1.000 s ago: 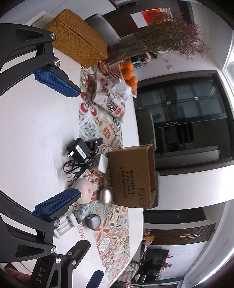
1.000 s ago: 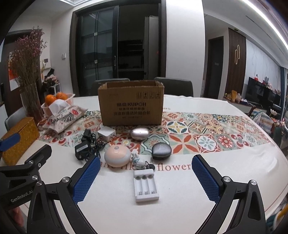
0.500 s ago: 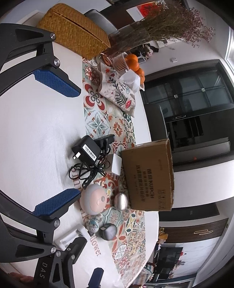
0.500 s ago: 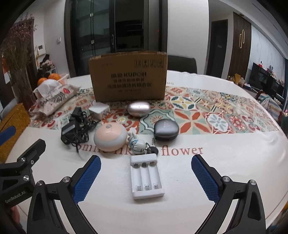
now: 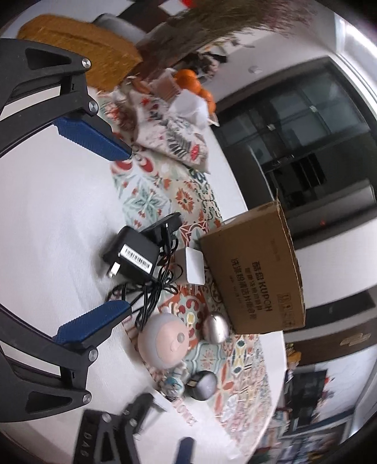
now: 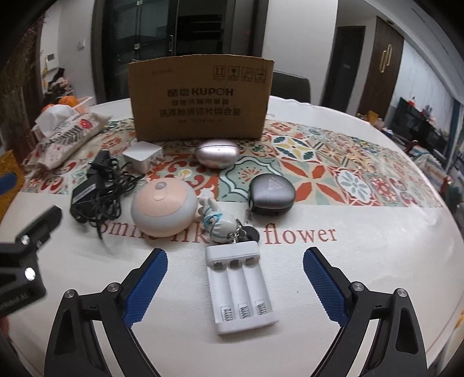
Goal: Organize rigid objects
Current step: 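Move the left gripper to the black power adapter while the right gripper approaches the white battery charger, then close the left gripper on the black adapter while the right gripper closes on the white charger, then lift the black adapter with the left gripper while the right gripper lifts the white charger, then carry the adapter and charger in both grippers over the open cardboard box, then open the left gripper over the box while the right gripper releases the charger inside, then withdraw both grippers from the box back toward the remaining objects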
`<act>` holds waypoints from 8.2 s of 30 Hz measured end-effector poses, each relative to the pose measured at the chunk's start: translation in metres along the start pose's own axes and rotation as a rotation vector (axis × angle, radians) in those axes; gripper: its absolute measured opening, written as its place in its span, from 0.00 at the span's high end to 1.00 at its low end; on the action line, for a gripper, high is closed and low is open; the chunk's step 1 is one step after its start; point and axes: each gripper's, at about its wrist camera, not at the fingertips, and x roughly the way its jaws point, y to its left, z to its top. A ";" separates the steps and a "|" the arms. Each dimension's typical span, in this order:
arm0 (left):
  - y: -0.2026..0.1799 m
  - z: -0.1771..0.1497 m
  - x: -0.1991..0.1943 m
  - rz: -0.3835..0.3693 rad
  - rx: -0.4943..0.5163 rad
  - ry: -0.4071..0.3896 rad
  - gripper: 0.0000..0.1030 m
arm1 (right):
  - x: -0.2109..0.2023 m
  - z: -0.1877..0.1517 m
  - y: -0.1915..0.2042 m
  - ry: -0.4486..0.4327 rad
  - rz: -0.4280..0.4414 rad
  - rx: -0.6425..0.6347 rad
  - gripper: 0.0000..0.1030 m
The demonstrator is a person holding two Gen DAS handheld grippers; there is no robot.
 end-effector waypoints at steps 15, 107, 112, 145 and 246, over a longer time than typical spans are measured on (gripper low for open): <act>0.005 0.021 0.039 -0.128 0.186 0.061 0.34 | 0.015 0.010 0.016 0.061 -0.040 -0.021 0.12; 0.009 0.017 -0.010 -0.268 -0.287 0.069 0.59 | -0.040 0.014 -0.005 -0.166 0.122 -0.036 0.51; 0.016 0.032 -0.016 -0.251 -0.298 0.016 0.59 | -0.046 0.026 -0.008 -0.219 0.127 -0.030 0.50; 0.047 0.131 -0.009 -0.238 -0.337 -0.211 0.59 | -0.071 0.123 -0.018 -0.549 0.127 0.006 0.50; 0.029 0.206 0.044 -0.116 -0.226 -0.065 0.32 | 0.021 0.225 -0.056 -0.309 0.232 0.027 0.44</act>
